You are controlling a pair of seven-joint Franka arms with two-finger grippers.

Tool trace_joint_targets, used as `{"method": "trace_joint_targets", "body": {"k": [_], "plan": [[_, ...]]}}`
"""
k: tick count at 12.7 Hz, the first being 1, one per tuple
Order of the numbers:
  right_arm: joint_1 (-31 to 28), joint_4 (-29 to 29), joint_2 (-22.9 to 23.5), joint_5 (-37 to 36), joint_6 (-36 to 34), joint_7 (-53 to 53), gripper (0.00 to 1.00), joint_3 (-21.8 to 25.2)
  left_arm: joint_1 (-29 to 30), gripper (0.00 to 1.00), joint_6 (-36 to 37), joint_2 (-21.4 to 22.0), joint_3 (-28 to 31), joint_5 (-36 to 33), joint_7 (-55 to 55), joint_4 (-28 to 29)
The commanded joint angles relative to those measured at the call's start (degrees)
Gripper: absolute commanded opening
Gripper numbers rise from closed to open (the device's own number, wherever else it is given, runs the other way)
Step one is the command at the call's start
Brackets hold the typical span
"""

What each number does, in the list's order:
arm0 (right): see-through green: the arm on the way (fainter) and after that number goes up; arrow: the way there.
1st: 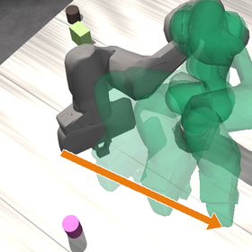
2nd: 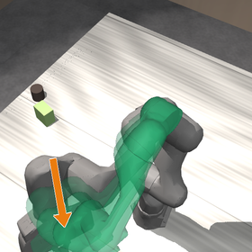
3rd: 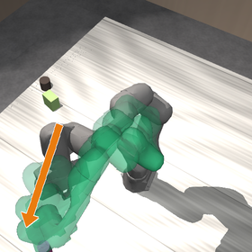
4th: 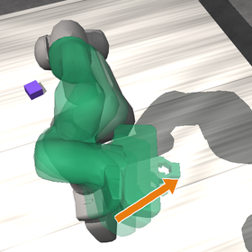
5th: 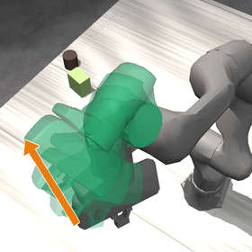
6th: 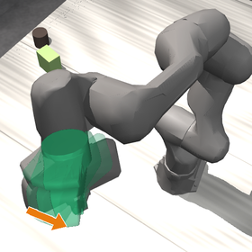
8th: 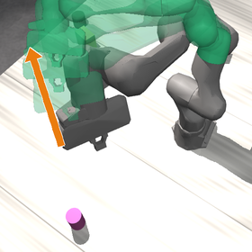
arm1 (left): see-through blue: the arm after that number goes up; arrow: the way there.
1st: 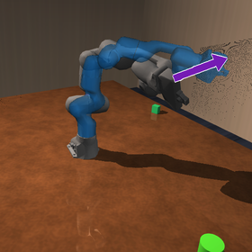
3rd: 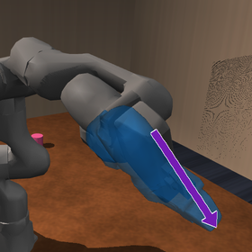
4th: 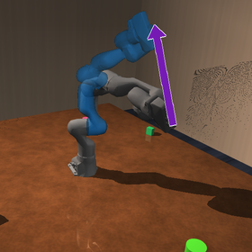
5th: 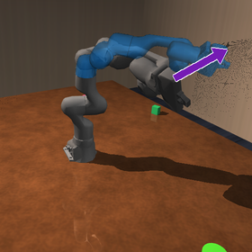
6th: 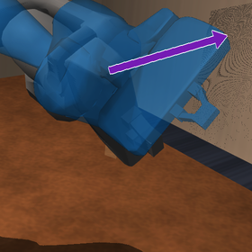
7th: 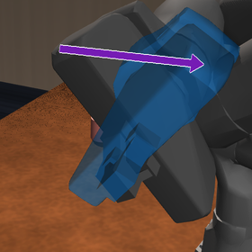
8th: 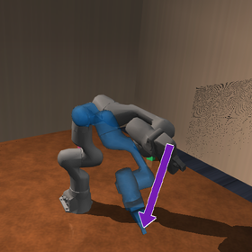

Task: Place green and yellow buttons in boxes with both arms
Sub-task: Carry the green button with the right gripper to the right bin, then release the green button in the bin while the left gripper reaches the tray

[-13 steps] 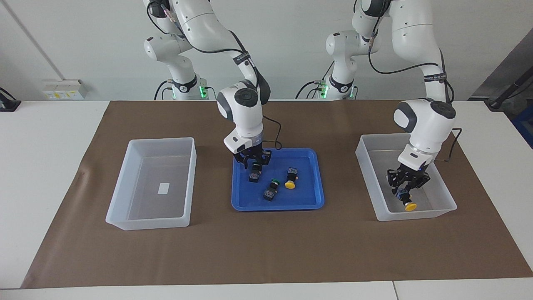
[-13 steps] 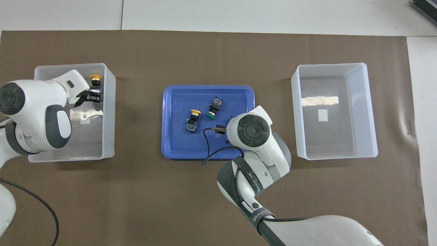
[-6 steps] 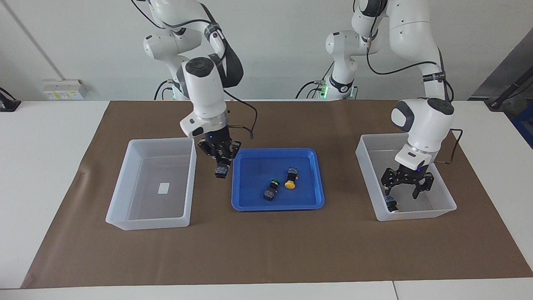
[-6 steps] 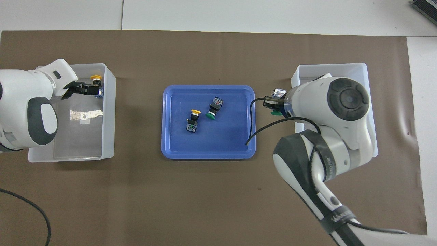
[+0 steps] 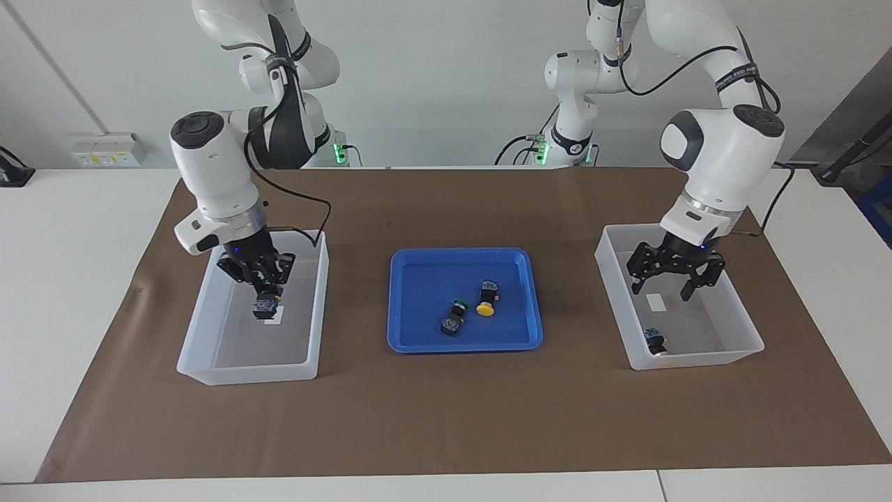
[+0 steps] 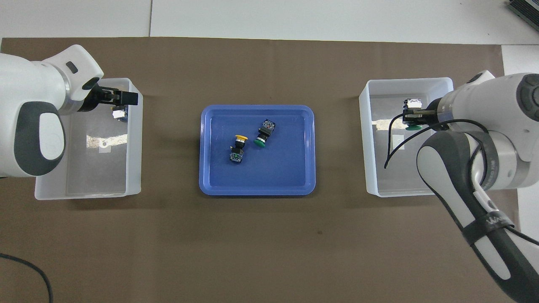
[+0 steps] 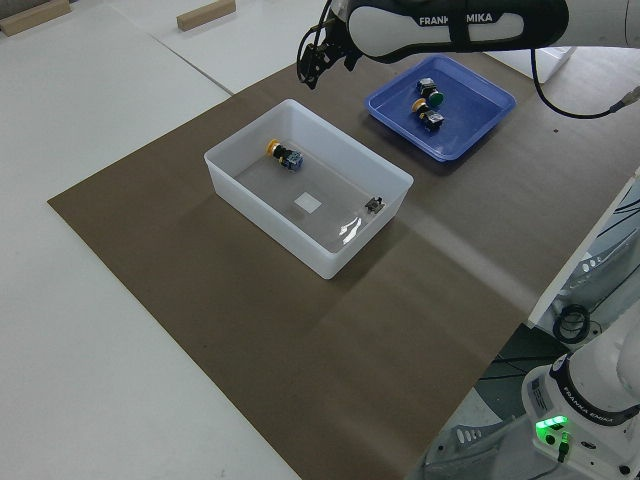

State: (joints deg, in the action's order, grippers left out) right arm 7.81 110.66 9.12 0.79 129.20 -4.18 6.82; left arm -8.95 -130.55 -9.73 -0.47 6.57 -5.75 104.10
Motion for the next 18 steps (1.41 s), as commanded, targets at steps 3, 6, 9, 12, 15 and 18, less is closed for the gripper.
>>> {"method": "trace_joint_targets", "body": {"k": [3, 6, 9, 12, 15, 18], "plan": [[-3.84, 0.78, 7.65, 0.44, 10.52, 3.83, 0.00, -0.93, -11.15, 1.00, -6.98, -0.90, 0.73, 0.02, 8.54, 5.75], [-3.76, 0.96, 9.50, 0.53, 11.86, 4.09, 0.00, -1.02, -17.06, 1.00, -16.80, -1.17, 0.64, 0.02, 11.45, 13.04], [-3.76, 2.54, 10.12, 0.53, 13.97, 4.36, 0.00, -1.02, -20.92, 1.00, -20.09, -3.70, 0.55, 0.02, 13.56, 14.73], [-3.76, 2.72, 10.12, 0.53, 13.97, 4.27, 0.84, -1.02, -24.01, 1.00, -24.21, -7.14, 0.55, 0.02, 14.01, 15.87], [-3.33, 2.11, 9.25, 0.53, 13.10, 4.10, 1.00, -1.02, -24.98, 0.92, -27.01, -8.10, 0.64, 0.02, 13.92, 18.15], [-2.36, 0.36, 5.48, 0.44, 8.19, 4.01, 1.00, -1.46, -24.89, 0.06, -28.44, -8.11, 0.73, 0.02, 14.10, 18.69]]}}
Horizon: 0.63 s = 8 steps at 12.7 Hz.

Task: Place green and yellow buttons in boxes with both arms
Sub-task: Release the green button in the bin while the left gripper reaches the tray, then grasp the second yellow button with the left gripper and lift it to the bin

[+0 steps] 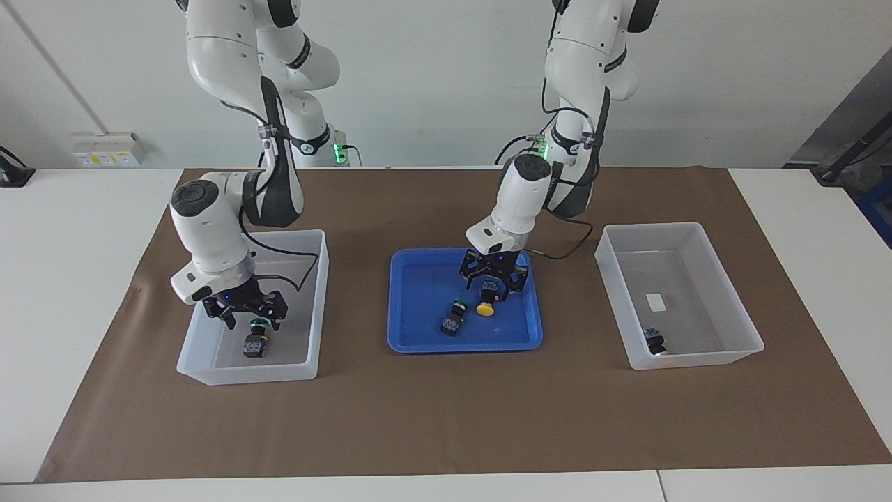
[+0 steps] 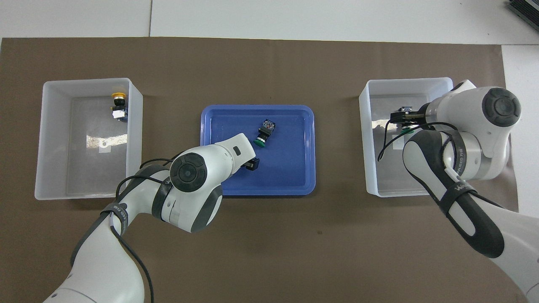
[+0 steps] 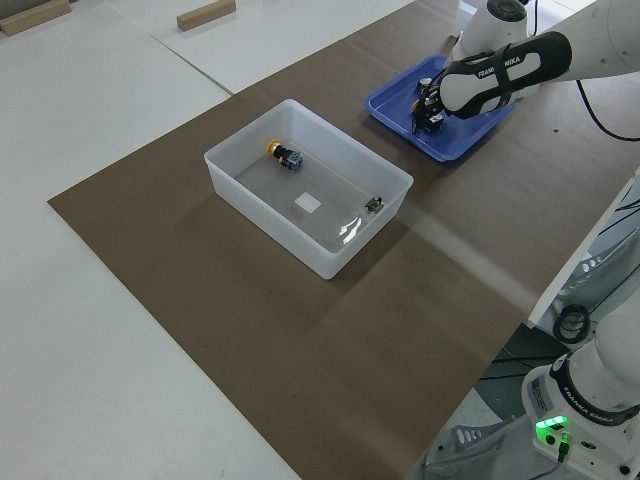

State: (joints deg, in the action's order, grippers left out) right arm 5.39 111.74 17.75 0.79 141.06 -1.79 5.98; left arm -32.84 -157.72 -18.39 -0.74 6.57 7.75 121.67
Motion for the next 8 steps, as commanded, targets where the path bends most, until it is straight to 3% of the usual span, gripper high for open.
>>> {"method": "trace_joint_targets", "body": {"k": [1, 4, 8], "plan": [[1.02, -2.56, -3.50, 0.44, -6.56, 1.53, 1.00, -0.61, -0.83, 0.00, -1.18, 1.07, 1.09, 0.02, 0.51, 0.94], [3.31, -7.14, -4.04, 0.53, -11.41, -2.40, 1.00, -1.58, 2.84, 0.00, 3.89, 6.76, 1.53, 0.02, 0.16, 0.41], [10.77, -8.72, -3.16, 0.44, -10.10, -19.11, 1.00, -2.28, 10.32, 0.00, 15.14, 11.44, 1.53, 0.02, -2.64, -5.37]]}}
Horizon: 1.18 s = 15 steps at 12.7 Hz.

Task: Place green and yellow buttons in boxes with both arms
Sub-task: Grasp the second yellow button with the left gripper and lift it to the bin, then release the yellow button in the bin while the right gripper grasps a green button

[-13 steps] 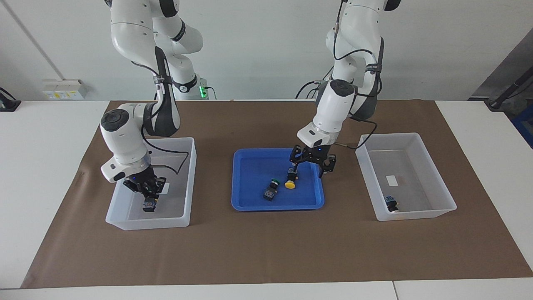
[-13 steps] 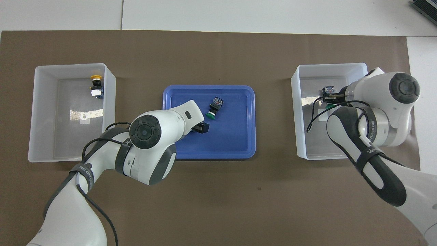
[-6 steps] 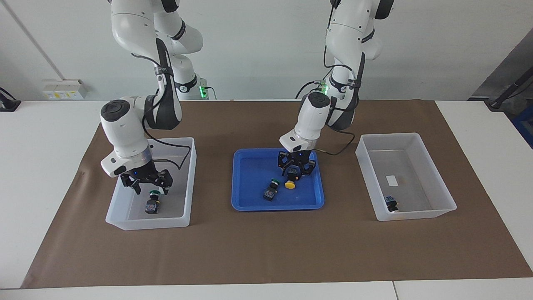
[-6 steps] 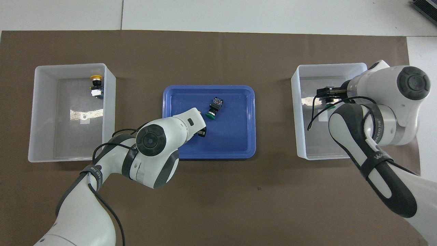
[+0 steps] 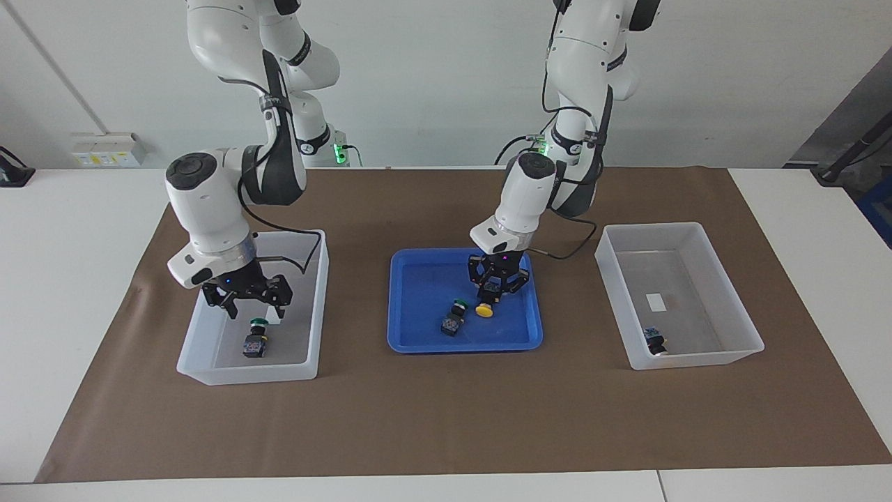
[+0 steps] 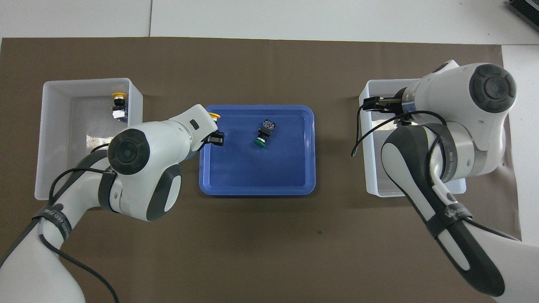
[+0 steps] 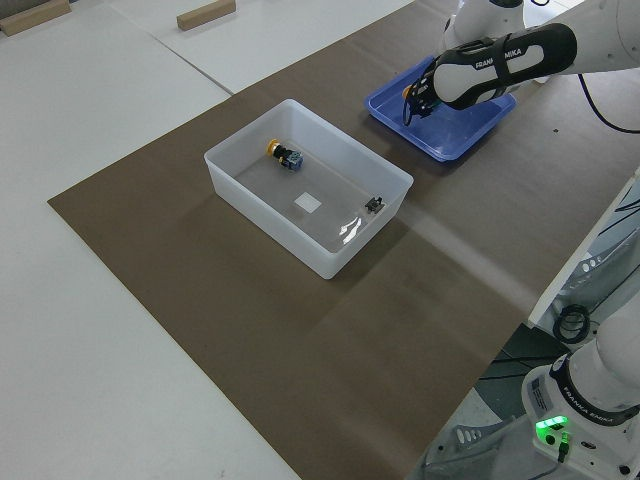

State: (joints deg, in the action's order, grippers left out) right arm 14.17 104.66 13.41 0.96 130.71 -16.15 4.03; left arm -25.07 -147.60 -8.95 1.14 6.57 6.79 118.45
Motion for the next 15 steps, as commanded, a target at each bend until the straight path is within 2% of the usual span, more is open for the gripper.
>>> {"method": "trace_joint_targets", "body": {"k": [1, 5, 8, 11, 15], "plan": [[3.91, -2.70, 1.70, 0.27, 0.34, -8.08, 1.00, -0.34, 4.05, 0.00, 7.13, 2.01, -0.26, 0.02, -2.56, -3.92], [10.51, -9.73, 8.11, 0.01, 0.60, -21.79, 1.00, -0.34, 12.21, 0.00, 8.82, 2.97, -0.26, -0.07, -6.34, -6.83], [14.11, -10.44, 10.92, -0.16, 3.15, -25.49, 1.00, -0.34, 17.58, 0.00, 8.12, 2.98, -0.26, 0.02, -11.87, -7.01], [19.38, -14.21, 17.07, -0.87, 4.73, -28.76, 1.00, -0.25, 22.42, 0.00, 7.86, 2.98, -0.26, 0.11, -18.19, -6.40], [20.71, -14.49, 21.03, -1.31, 10.69, -29.03, 1.00, -0.34, 27.52, 0.00, 4.26, 2.80, -0.35, 0.81, -26.56, -3.76]]}}
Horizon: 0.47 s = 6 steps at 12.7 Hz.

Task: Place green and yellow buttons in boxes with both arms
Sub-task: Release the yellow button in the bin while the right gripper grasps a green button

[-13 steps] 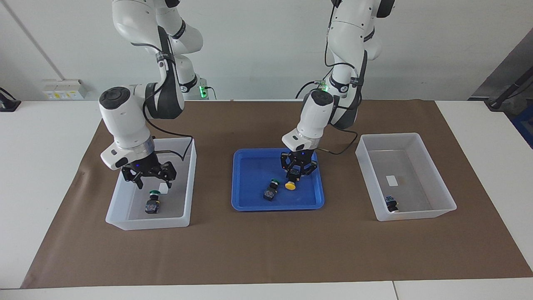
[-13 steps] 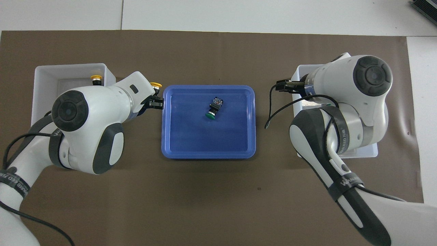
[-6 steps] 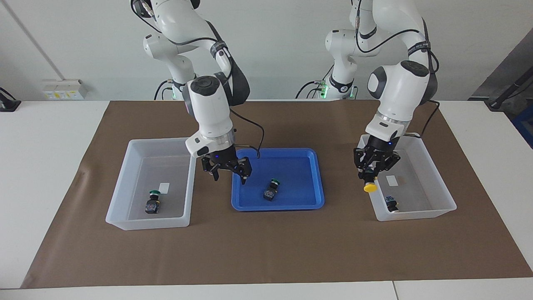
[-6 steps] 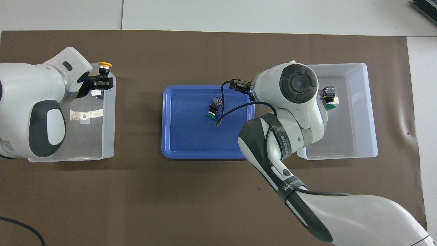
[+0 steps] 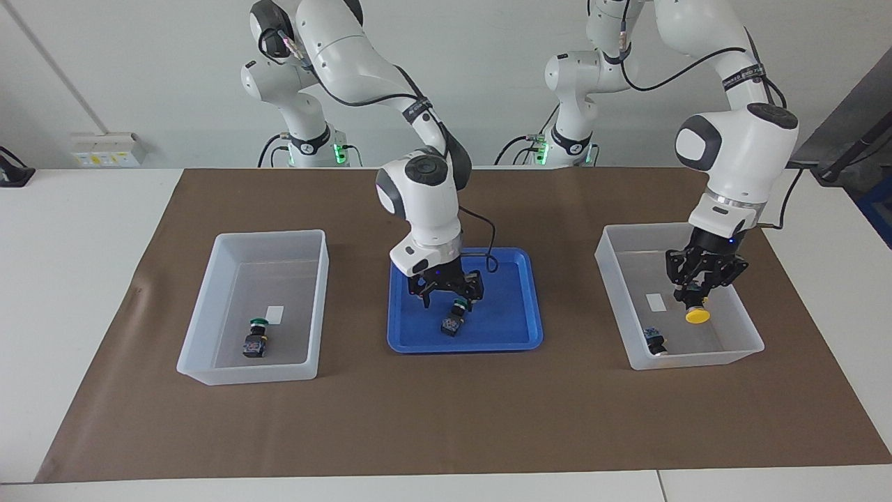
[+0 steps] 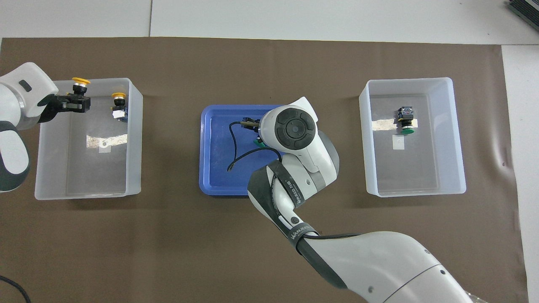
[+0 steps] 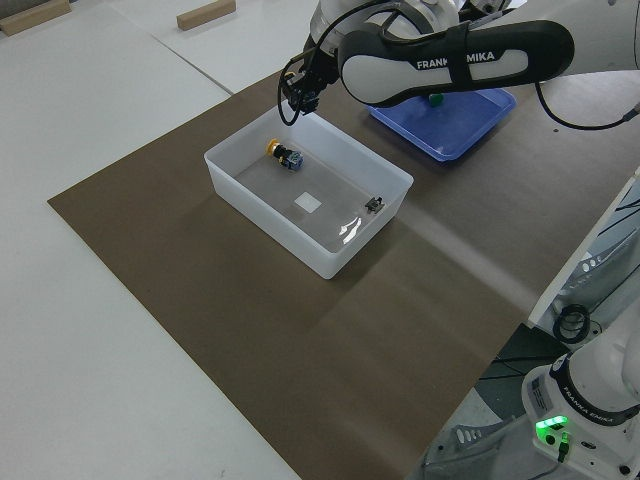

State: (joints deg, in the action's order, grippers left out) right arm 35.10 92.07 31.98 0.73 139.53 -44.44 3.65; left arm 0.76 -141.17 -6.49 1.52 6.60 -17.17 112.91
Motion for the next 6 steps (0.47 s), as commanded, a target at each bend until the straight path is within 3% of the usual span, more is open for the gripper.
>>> {"method": "trace_joint_targets", "body": {"k": [1, 4, 5, 6], "plan": [[0.05, -1.64, 2.47, -1.25, 2.24, -0.74, 1.00, 0.13, 1.88, 0.00, -2.18, 0.08, -0.81, 0.87, -2.61, 1.79], [-0.65, -0.14, 2.38, -1.96, 2.59, -0.47, 1.00, 0.13, 1.97, 0.00, -3.14, -1.06, -0.73, 1.66, -2.61, 1.79], [-0.30, 0.21, 2.38, -1.96, 2.51, -0.56, 0.97, 0.13, 2.32, 0.00, -3.41, -1.50, -0.73, 1.66, -2.78, 2.14], [-0.21, 1.43, 2.29, -1.96, 2.94, -0.65, 0.88, 0.13, 2.41, 0.00, -3.50, -1.60, -0.73, 1.66, -3.39, 3.01]]}}
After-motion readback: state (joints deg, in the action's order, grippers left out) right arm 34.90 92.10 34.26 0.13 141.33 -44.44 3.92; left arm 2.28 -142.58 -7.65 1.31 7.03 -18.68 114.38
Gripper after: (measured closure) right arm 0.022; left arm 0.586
